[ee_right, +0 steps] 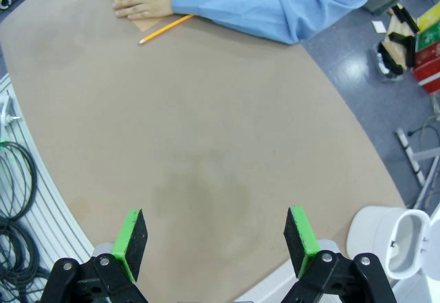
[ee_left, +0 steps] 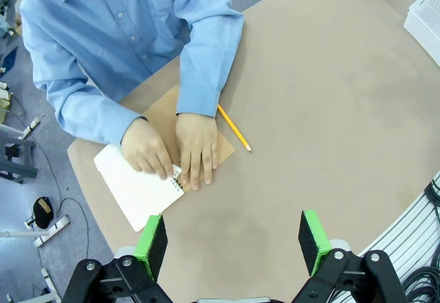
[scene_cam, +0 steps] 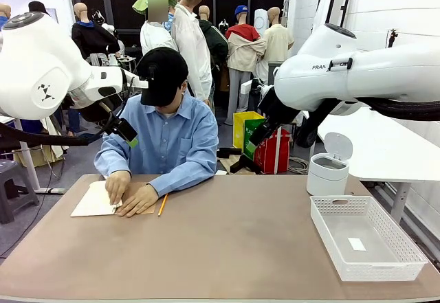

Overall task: Sort the paper based on its condition.
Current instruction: If a person hands you a paper, place it in the Organizing basket , and if it's crumpled, put it in the Trash can.

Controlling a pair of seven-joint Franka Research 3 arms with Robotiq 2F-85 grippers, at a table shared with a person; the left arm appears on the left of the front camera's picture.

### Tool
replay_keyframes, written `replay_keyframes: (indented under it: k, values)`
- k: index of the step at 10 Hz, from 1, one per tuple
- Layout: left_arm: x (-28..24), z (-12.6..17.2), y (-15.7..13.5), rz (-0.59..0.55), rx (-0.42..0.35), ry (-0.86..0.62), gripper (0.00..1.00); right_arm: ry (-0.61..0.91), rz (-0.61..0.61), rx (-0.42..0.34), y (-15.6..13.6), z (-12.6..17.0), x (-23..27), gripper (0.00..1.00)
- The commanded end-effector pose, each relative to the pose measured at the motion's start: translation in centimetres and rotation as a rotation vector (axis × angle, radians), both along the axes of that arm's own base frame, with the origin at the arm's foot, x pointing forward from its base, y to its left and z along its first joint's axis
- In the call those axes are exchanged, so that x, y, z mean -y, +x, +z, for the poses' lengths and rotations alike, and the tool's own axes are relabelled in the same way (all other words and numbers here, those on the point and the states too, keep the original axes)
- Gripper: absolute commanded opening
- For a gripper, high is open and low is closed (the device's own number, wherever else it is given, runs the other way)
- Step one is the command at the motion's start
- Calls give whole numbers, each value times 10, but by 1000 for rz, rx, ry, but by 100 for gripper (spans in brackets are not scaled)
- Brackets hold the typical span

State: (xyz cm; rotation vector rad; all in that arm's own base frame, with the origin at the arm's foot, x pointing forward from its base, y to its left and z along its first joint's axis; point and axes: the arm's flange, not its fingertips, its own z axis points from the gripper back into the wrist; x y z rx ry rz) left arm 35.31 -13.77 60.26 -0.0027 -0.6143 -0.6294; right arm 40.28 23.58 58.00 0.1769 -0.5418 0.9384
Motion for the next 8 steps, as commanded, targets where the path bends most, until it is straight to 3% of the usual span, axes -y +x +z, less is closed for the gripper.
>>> replay_keyframes:
  k: [1,8]
  values:
    - [-1,1,0,-7,2,-1,100,-1,-5,-2,0,-1,-1,100]
    - [-1,1,0,-7,2,-1,100,-1,-5,-2,0,-1,-1,100]
